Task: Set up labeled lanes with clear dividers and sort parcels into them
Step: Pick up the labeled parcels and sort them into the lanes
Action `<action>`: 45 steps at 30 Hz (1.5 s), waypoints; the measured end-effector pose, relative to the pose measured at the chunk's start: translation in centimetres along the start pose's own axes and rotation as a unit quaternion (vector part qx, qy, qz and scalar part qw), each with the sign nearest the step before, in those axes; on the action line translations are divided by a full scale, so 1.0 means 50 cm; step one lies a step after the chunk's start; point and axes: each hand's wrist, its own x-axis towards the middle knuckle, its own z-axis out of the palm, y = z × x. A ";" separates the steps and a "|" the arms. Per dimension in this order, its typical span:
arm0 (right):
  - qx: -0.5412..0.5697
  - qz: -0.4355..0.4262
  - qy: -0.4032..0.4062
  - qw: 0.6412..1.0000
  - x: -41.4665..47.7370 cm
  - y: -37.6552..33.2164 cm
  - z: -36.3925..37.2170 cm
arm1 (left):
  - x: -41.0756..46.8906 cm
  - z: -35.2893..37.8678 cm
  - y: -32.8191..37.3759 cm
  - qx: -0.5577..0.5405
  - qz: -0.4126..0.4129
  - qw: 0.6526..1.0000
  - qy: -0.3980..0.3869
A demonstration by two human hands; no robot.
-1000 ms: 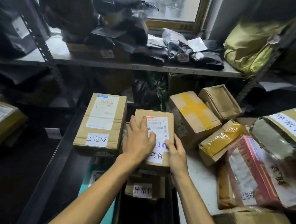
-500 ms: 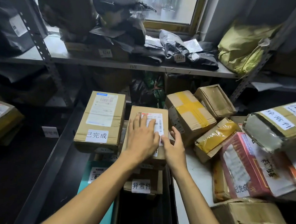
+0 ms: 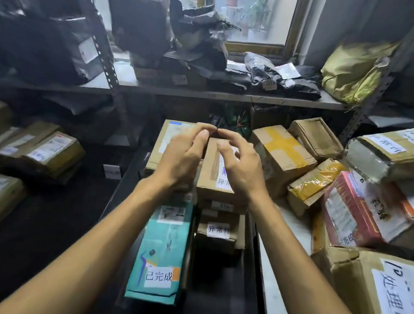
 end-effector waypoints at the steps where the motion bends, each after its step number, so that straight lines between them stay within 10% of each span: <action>1: 0.010 -0.001 -0.018 1.000 -0.009 -0.018 0.011 | -0.020 -0.032 0.003 0.001 -0.004 1.000 0.000; 18: 0.041 -0.127 -0.266 0.955 -0.164 -0.260 0.361 | -0.390 -0.458 -0.051 0.014 -0.150 0.982 0.117; 45: 0.046 -0.104 -0.363 0.925 -0.064 -0.424 1.101 | -0.450 -1.038 -0.517 -0.018 -0.240 0.957 0.165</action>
